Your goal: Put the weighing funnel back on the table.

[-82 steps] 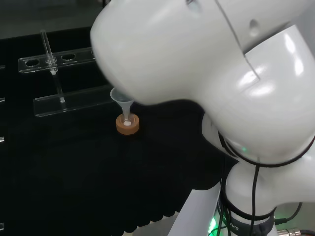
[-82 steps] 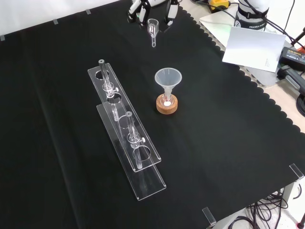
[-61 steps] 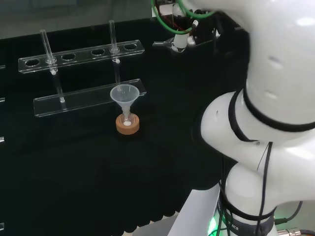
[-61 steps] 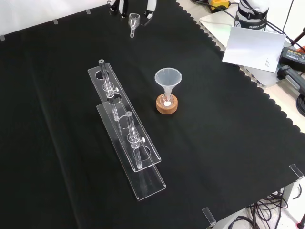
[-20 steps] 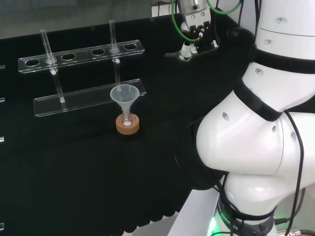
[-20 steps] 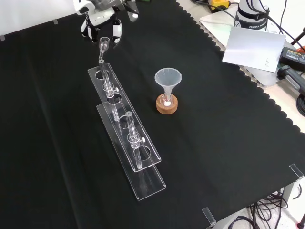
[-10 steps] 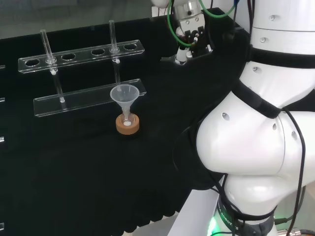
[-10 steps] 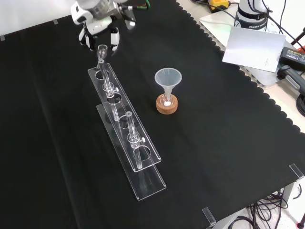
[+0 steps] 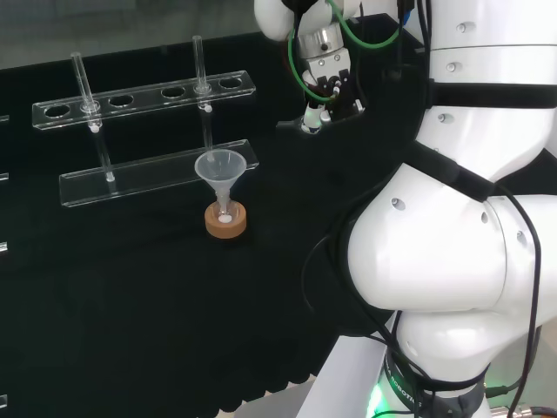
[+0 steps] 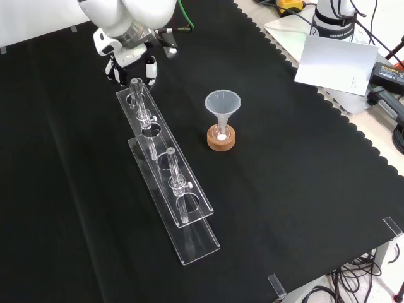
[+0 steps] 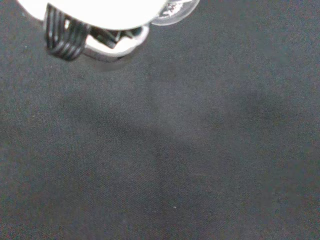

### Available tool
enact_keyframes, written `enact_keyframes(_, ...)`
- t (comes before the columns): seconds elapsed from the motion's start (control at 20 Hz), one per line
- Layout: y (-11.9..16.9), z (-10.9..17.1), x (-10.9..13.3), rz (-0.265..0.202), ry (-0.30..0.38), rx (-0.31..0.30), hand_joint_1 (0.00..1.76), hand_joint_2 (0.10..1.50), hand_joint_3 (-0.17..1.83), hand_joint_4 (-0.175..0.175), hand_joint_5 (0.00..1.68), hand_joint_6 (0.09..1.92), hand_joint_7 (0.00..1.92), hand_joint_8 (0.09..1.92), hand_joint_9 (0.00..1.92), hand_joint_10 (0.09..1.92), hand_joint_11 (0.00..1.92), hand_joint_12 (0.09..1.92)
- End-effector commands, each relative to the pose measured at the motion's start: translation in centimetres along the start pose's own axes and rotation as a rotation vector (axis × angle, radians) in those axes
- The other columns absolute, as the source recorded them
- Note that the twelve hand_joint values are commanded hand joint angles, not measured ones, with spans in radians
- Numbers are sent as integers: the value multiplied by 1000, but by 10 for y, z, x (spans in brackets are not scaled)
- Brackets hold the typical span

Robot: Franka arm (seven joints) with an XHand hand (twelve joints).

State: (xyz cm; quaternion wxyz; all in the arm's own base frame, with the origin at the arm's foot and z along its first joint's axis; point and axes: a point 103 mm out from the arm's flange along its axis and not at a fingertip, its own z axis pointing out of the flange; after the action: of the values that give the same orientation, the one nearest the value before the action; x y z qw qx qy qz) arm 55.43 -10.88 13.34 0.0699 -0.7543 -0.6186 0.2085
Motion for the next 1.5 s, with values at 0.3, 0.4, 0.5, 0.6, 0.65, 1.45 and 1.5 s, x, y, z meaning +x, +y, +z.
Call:
enact_keyframes(0.3,19,27,12,-31,23,-24,1148,687,508,175,1420,333,575,684,1148,100,1071,853)
enact_keyframes(0.4,22,31,14,-37,29,-23,1148,687,509,175,1420,333,575,685,1149,100,1071,852)
enact_keyframes(0.5,25,34,15,-39,33,-24,1148,686,509,175,1420,332,575,685,1149,100,1071,852)
enact_keyframes(0.6,28,37,16,-40,34,-25,1148,686,510,175,1421,332,575,685,1149,99,1071,852)
enact_keyframes(0.65,29,38,17,-40,33,-27,1148,686,510,175,1421,332,575,685,1149,99,1071,852)
enact_keyframes(1.45,34,44,17,-40,30,-32,1147,687,510,175,1420,332,575,687,1150,98,1072,851)
enact_keyframes(1.5,35,44,17,-40,30,-31,1147,688,510,175,1419,333,575,687,1150,98,1072,851)
